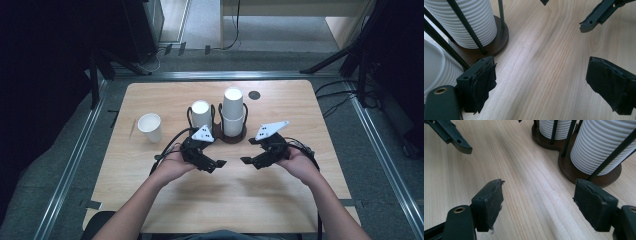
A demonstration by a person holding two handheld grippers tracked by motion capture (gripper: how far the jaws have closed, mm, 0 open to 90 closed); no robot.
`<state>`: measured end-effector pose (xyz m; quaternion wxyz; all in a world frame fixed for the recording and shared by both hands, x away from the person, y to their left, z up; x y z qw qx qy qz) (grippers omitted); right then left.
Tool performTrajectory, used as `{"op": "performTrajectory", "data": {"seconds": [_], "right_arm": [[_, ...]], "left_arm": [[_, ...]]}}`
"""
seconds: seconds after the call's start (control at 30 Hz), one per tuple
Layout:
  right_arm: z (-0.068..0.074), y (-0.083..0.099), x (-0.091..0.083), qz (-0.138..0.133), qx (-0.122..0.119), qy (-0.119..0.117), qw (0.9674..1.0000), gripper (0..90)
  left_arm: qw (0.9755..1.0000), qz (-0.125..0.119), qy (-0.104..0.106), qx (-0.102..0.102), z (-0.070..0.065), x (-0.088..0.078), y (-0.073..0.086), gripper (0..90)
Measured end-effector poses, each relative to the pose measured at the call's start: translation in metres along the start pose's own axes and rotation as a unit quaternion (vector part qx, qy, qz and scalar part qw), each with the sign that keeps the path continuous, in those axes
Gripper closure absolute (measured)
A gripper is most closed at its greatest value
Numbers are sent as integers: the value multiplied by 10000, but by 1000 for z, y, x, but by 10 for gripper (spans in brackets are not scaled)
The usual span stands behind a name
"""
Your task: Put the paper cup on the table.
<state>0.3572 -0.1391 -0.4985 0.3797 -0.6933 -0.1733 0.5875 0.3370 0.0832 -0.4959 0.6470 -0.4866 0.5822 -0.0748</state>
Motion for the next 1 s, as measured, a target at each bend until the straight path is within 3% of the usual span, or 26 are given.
{"op": "performTrajectory", "data": {"seconds": [0.2, 1.0], "right_arm": [[2, 3, -2, 25, 20, 21, 10000, 236], [2, 5, -2, 43, 19, 26, 10000, 236]], "left_arm": [[10000, -90, 23, -16, 0, 2, -3, 95], [10000, -42, 13, 45, 1, 4, -3, 96]]}}
Point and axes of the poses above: each handheld gripper's, and its own axes: x roughly forward along the jaws, y roughly out of its underside, z roughly to its left, the point moved 3 cm from there along x, roughly forward along the jaws, and after that the axes turned 6 degrees about -x, right-handed, at the moved point
